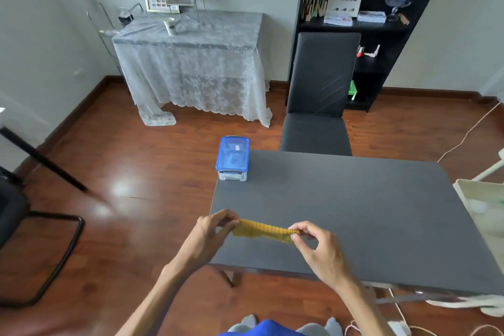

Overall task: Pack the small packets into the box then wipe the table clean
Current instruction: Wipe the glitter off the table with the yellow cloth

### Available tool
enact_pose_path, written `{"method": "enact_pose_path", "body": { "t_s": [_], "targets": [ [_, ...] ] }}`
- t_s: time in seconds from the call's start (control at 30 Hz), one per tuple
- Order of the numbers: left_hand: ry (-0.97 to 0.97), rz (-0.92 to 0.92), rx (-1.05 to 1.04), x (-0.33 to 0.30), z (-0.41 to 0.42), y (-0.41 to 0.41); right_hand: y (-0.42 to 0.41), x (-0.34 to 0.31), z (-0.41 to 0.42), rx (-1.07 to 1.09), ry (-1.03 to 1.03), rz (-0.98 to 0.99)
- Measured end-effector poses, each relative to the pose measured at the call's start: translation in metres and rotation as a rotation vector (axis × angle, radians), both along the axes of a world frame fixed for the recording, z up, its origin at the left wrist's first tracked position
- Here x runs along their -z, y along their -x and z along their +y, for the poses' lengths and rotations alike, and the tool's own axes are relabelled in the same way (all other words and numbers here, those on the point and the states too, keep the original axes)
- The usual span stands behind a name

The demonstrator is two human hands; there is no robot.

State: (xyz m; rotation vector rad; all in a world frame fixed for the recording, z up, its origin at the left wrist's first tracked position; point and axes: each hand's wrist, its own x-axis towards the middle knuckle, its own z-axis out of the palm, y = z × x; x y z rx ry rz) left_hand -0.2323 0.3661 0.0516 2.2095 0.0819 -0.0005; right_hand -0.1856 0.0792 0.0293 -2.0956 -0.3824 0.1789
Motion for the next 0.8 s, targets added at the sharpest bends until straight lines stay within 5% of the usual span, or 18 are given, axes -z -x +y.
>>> {"method": "enact_pose_path", "body": {
  "t_s": [0.4,0.57,0.8],
  "targets": [
    [-0.135,0.35,-0.146,0.061,0.073,-0.032,-0.048,0.057,0.104,-0.022,0.24,0.276],
    [-0.381,0.284,-0.139,0.081,0.074,-0.062,-0.077,0.075,0.116,0.005,0.365,0.319],
    [-0.479,0.222,-0.195,0.091,0.074,-0.093,-0.108,0.087,0.129,-0.014,0.416,0.306]
  ]
}}
